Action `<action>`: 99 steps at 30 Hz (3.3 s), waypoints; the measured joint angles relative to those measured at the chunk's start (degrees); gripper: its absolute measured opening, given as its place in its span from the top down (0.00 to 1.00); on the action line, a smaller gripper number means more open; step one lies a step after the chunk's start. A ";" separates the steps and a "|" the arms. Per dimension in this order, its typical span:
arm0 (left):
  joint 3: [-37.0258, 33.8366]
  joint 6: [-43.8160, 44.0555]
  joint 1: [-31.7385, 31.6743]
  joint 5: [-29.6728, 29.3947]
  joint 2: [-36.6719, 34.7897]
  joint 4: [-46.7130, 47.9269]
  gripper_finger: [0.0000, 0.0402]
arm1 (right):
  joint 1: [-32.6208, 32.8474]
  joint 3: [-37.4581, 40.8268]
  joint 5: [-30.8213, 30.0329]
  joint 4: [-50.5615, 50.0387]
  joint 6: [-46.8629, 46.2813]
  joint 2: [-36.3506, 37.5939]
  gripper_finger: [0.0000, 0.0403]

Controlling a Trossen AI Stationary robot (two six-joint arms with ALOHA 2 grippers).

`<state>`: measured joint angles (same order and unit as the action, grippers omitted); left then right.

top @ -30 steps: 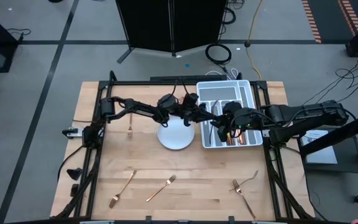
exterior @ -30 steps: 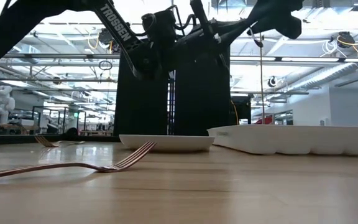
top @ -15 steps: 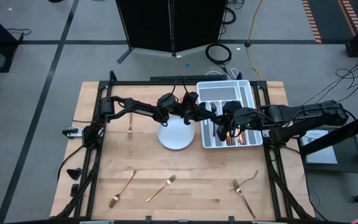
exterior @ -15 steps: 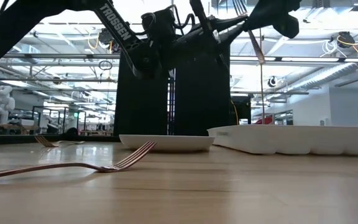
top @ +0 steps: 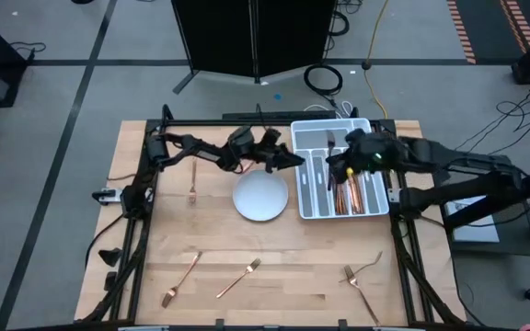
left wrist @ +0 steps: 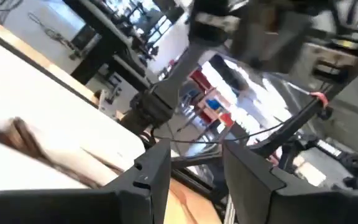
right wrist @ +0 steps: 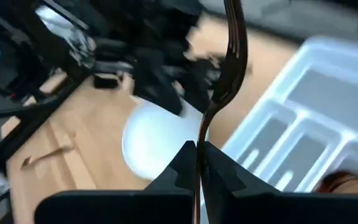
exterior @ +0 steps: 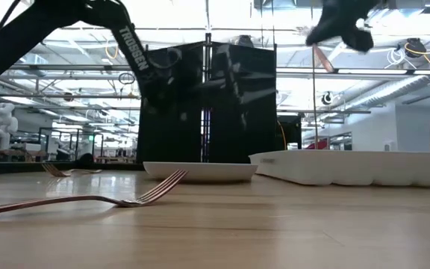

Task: Sort silverware
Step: Put the fork in the silverware tray

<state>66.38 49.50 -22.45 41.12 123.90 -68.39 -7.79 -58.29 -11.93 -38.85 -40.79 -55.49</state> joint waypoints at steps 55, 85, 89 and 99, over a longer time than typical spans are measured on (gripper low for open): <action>-17.95 -44.38 13.70 -54.44 -42.95 68.26 0.65 | -25.05 22.17 33.16 19.78 1.60 -10.78 0.77; 10.41 -49.92 -7.07 -37.60 -9.71 92.00 0.65 | -10.48 22.15 26.98 14.51 11.10 -0.32 0.77; 10.43 -49.90 -7.01 -37.78 -8.80 93.32 0.65 | -10.48 22.15 27.00 13.97 11.48 -0.32 0.77; 12.50 -50.88 -4.12 -45.03 -4.75 98.81 0.68 | -10.43 22.15 26.87 14.24 11.12 -0.32 0.77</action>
<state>78.88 -1.39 -26.57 -3.92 119.14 30.42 -18.22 -36.14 14.94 -24.61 -29.67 -55.81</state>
